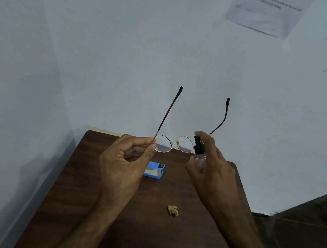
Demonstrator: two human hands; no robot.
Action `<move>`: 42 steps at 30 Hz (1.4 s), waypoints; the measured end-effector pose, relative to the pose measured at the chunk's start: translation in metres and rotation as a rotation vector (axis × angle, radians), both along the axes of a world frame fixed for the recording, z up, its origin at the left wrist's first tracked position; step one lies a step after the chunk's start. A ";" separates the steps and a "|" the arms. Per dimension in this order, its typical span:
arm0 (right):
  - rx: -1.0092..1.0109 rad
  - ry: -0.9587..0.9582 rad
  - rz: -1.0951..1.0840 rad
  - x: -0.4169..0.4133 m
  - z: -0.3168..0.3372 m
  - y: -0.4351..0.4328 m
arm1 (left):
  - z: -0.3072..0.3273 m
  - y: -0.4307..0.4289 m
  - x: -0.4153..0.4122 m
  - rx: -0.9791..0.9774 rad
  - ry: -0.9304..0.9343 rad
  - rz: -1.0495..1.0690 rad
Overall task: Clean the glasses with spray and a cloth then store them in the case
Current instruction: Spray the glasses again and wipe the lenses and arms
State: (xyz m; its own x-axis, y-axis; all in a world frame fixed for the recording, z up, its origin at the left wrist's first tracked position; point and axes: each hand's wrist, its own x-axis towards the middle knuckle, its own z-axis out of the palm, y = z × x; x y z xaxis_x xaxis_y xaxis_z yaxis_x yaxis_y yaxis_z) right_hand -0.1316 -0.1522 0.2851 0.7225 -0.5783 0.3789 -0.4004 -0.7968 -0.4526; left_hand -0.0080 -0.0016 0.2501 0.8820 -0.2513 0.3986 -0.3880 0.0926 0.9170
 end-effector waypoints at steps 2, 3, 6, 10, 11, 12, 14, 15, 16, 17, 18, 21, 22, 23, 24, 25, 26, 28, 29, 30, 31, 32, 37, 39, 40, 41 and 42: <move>0.002 0.018 0.010 0.002 0.001 0.001 | 0.001 0.000 0.001 -0.007 0.003 -0.011; 0.031 0.016 0.031 0.003 0.002 0.003 | 0.001 0.000 0.002 -0.006 0.003 -0.014; 0.151 0.044 0.130 0.007 0.009 0.016 | -0.003 0.000 0.004 -0.010 0.005 -0.016; 0.080 0.056 0.157 0.018 0.010 0.029 | -0.007 0.000 0.003 -0.008 0.010 -0.008; 0.064 0.051 0.148 0.020 0.010 0.031 | -0.008 0.000 0.003 -0.004 0.003 -0.005; 0.058 0.048 0.137 0.021 0.011 0.032 | -0.009 0.000 0.003 -0.002 -0.005 -0.005; 0.066 0.030 0.111 0.022 0.012 0.032 | -0.008 0.000 0.003 -0.009 -0.014 -0.007; 0.069 0.023 0.104 0.023 0.012 0.032 | -0.007 -0.001 0.003 -0.014 -0.017 -0.008; 0.064 0.023 0.108 0.023 0.012 0.032 | -0.006 -0.001 0.003 -0.017 -0.019 -0.008; 0.051 0.030 0.119 0.024 0.012 0.033 | -0.006 -0.001 0.003 -0.016 -0.022 -0.006; 0.036 0.043 0.133 0.024 0.011 0.035 | -0.006 -0.001 0.003 -0.016 -0.029 -0.005; 0.039 0.053 0.156 0.022 0.007 0.037 | -0.006 -0.001 0.001 -0.030 -0.051 0.001; 0.053 0.038 0.153 0.020 0.005 0.036 | -0.006 -0.001 0.001 -0.030 -0.049 0.003; 0.060 0.027 0.150 0.019 0.003 0.035 | -0.007 -0.002 0.001 -0.027 -0.042 0.005; 0.055 0.026 0.150 0.017 0.001 0.035 | -0.007 -0.002 0.001 -0.025 -0.035 0.006; 0.036 0.029 0.151 0.016 -0.002 0.034 | -0.009 -0.002 0.002 -0.024 -0.034 0.008; 0.019 0.027 0.151 0.013 -0.003 0.034 | -0.010 -0.002 0.003 -0.023 -0.035 0.010; 0.042 -0.003 0.141 0.008 -0.008 0.032 | -0.012 -0.003 0.003 -0.017 -0.025 0.015; 0.100 -0.025 0.137 0.005 -0.011 0.030 | -0.013 -0.004 0.004 -0.013 -0.020 0.022; 0.187 -0.050 0.135 0.002 -0.014 0.028 | -0.014 -0.005 0.003 -0.011 -0.015 0.029; 0.271 -0.080 0.137 -0.003 -0.019 0.024 | -0.015 -0.007 0.002 -0.013 -0.011 0.032; 0.332 -0.113 0.144 -0.008 -0.026 0.020 | -0.015 -0.008 0.001 -0.016 -0.007 0.035; 0.431 -0.233 0.108 -0.035 -0.087 -0.007 | -0.022 -0.012 -0.001 -0.036 0.035 0.031; 0.479 -0.253 0.029 -0.044 -0.123 -0.024 | -0.026 -0.013 -0.004 -0.027 0.044 0.048; 0.489 -0.259 -0.020 -0.047 -0.141 -0.034 | -0.028 -0.014 -0.005 -0.026 0.044 0.051; 0.511 -0.265 -0.074 -0.050 -0.161 -0.046 | -0.030 -0.015 -0.007 -0.024 0.040 0.048; 0.554 -0.265 -0.126 -0.052 -0.181 -0.057 | -0.032 -0.017 -0.010 -0.022 0.035 0.041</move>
State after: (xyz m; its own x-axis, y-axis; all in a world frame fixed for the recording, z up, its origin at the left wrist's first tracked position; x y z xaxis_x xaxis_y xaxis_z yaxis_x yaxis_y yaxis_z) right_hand -0.1839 -0.2094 0.1041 0.5585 -0.8148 0.1556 -0.2931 -0.3693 -0.8819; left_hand -0.0175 -0.0184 0.2186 0.9048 -0.2062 0.3726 -0.3600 0.0971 0.9279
